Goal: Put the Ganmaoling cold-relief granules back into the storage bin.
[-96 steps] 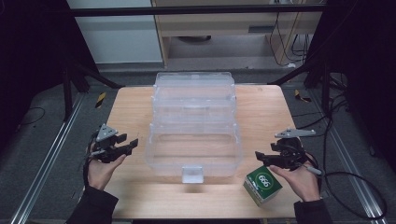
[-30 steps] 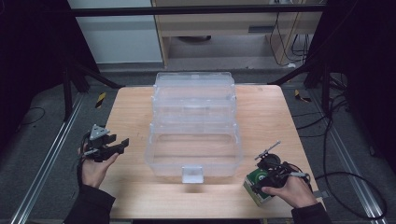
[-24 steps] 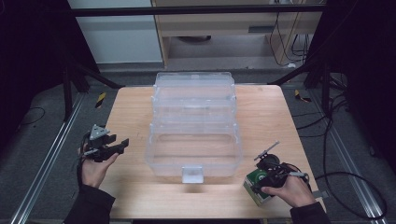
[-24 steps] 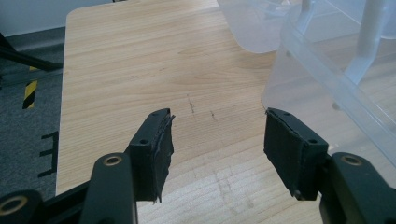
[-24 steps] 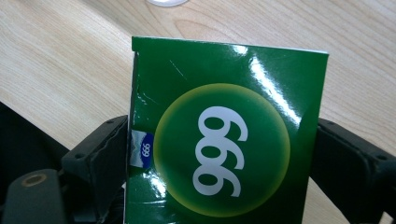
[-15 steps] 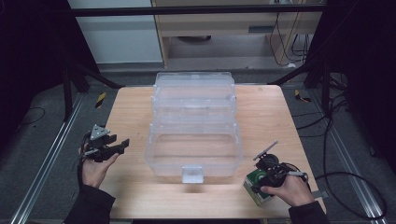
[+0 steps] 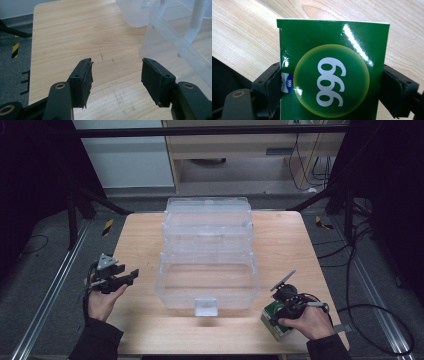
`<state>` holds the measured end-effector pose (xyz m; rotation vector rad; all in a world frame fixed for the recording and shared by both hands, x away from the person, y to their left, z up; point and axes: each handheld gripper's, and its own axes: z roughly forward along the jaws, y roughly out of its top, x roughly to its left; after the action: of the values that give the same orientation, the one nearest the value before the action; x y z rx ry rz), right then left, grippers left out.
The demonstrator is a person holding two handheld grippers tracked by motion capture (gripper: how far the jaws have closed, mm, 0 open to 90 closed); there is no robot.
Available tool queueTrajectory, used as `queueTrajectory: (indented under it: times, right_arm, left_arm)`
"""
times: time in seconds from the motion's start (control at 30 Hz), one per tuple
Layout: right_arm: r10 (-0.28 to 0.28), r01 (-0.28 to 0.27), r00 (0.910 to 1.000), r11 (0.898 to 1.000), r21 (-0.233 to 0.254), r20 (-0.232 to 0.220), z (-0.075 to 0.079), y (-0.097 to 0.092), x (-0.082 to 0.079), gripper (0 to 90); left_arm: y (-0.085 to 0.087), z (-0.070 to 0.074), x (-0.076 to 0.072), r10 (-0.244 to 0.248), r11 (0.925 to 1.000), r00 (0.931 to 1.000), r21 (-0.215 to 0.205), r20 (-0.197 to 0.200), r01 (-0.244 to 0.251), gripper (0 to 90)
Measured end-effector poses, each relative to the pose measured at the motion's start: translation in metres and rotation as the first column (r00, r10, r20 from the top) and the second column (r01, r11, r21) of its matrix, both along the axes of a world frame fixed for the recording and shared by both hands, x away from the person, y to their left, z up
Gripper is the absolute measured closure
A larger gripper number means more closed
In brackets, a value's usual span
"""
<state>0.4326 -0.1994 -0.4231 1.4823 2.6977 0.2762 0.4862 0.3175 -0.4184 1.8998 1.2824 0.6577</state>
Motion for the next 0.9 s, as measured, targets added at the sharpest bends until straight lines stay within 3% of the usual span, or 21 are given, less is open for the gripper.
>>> queueTrajectory:
  times: [0.23,0.9]
  right_arm:
    - [0.0,0.0,0.9997,1.0,0.014,0.026,0.01,-0.003,-0.001,17.0]
    - [0.001,-0.007,0.9892,0.999,0.042,0.147,0.065,-0.02,0.007,17.2]
  left_arm:
    - [-0.001,-0.001,0.0,-0.001,1.0,1.0,0.0,-0.003,0.001,41.0]
    - [-0.002,-0.002,0.001,-0.009,1.0,0.9999,0.002,-0.009,0.009,40.9]
